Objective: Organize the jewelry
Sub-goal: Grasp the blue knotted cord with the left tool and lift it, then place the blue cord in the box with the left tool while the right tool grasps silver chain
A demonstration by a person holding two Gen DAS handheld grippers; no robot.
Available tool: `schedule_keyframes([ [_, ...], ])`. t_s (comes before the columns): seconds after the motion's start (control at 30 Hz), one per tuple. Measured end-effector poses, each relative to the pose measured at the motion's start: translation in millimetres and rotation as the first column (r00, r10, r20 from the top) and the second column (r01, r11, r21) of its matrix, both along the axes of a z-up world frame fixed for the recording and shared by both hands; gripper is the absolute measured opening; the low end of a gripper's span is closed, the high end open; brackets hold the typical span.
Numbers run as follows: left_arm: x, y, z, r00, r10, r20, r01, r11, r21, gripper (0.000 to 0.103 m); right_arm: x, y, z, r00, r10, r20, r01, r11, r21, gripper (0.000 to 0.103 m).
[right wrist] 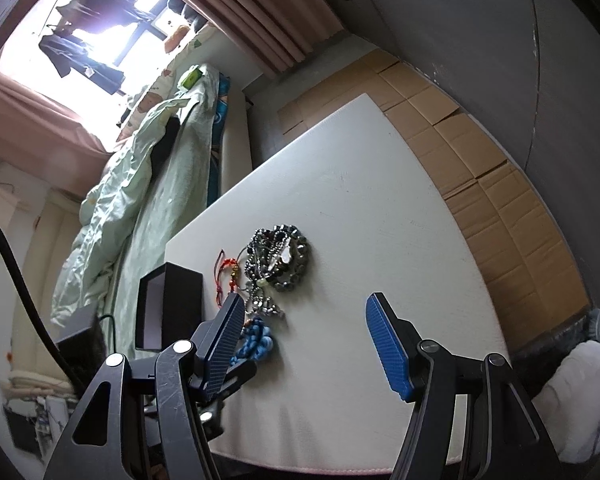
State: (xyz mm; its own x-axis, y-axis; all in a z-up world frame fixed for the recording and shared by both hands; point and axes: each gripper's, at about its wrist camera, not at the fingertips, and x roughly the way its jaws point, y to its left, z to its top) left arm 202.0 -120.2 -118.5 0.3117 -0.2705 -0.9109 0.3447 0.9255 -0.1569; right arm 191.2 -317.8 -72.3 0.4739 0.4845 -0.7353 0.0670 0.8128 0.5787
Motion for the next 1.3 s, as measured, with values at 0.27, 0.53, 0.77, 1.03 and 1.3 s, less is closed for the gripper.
schedule_keyframes([
  [0.27,-6.7,-12.0,-6.7,0.998,-0.043,0.036,0.040,0.994,0.097,0.045,0.7,-0.5,-1.0,1.000,0.014,-0.006,-0.014,1.000,0.000,0.064],
  [0.53,-0.6,4.4,1.6,0.999,0.010,0.038,-0.011,1.000,0.024,0.010,3.6,7.4,-4.6,0.999,0.029,-0.016,-0.030,0.999,-0.020,0.064],
  [0.77,-1.1,28.4,38.0,0.986,0.100,0.134,-0.086,0.991,-0.100,0.009,10.5,25.7,-12.7,0.997,0.077,-0.022,-0.078,0.996,-0.044,0.064],
  [1.03,0.4,54.1,63.0,0.969,0.169,0.181,-0.132,0.971,-0.200,0.009,18.3,62.0,-19.1,0.984,0.177,-0.006,-0.177,0.979,-0.102,0.060],
  [1.3,3.3,81.7,73.6,0.955,0.231,0.188,-0.180,0.950,-0.255,0.009,30.8,94.1,-24.2,0.964,0.265,0.008,-0.261,0.953,-0.155,0.056],
])
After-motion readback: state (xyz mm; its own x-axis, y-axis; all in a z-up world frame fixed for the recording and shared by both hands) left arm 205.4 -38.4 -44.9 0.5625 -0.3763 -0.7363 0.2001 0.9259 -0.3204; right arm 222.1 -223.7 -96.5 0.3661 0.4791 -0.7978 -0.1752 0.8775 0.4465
